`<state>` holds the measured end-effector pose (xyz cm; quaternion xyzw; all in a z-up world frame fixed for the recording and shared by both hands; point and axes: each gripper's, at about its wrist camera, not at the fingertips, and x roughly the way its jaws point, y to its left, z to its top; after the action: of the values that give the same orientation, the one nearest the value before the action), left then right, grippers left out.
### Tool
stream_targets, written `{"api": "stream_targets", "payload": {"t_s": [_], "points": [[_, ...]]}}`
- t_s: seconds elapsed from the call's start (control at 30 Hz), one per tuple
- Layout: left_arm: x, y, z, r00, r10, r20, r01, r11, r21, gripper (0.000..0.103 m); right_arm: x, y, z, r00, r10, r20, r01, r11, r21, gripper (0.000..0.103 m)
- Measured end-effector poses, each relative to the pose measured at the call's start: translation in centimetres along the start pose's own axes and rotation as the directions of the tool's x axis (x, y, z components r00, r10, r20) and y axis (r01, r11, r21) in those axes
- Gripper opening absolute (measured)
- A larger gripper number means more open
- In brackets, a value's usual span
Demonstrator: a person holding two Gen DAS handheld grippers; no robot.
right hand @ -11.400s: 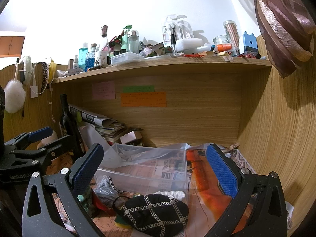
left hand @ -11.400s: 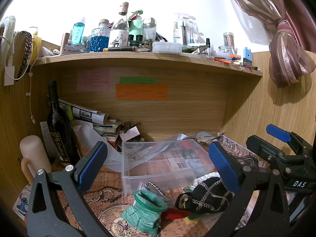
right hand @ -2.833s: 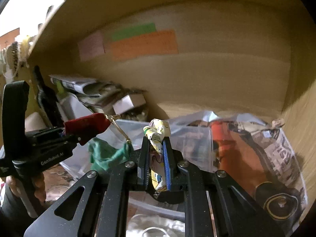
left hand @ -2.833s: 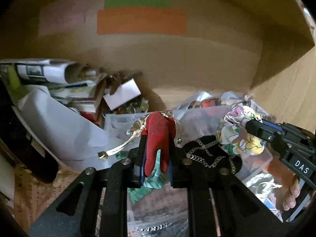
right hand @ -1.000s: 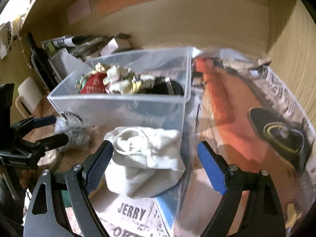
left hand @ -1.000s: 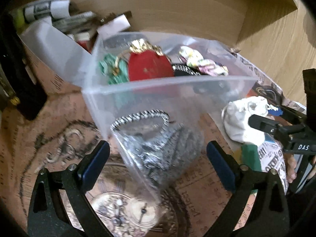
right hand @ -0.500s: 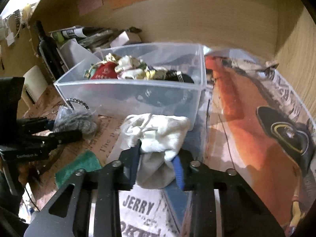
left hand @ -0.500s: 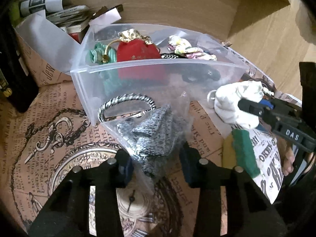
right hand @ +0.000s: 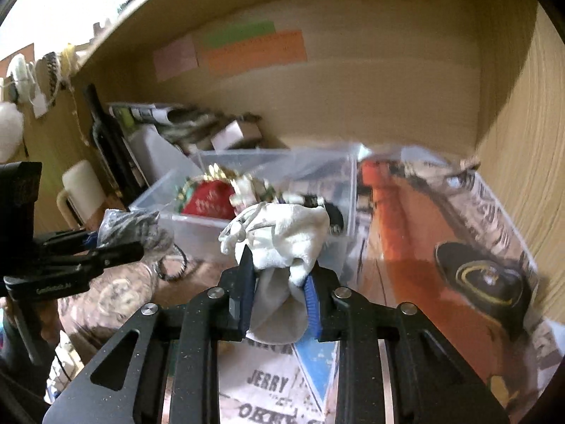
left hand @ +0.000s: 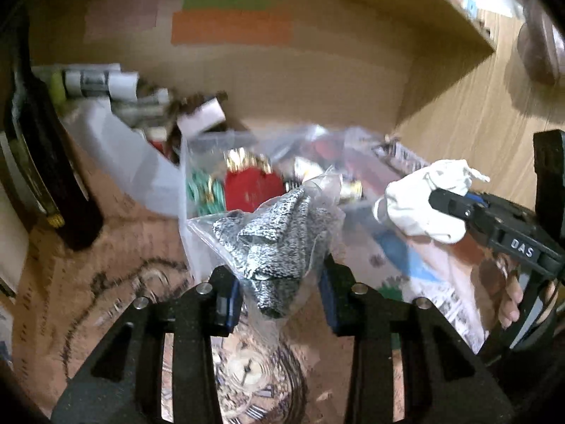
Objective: Organize soft objects
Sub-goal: 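Carry the grey bag and white bag into the clear box and release both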
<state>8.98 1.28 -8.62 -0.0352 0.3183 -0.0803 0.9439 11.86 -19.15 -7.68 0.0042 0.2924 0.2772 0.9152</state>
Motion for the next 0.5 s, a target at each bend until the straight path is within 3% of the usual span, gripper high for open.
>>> {"api": "stream_targets", "payload": {"t_s": [0.27, 0.5], "points": [[-1.0, 0.3, 3.8, 0.994, 0.028, 0.106, -0.029, 1.000, 0.008, 0.037, -1.9, 0.9, 2.9, 0.991, 0.011, 0.130, -0.008, 1.000, -0.022, 0.023], [0.5, 0.2, 6.1, 0.990, 0.056, 0.128, -0.060, 0.998, 0.027, 0.037, -0.5, 0.5, 5.2, 0.984, -0.016, 0.179, 0.021, 0.999, -0.024, 0.023]]}}
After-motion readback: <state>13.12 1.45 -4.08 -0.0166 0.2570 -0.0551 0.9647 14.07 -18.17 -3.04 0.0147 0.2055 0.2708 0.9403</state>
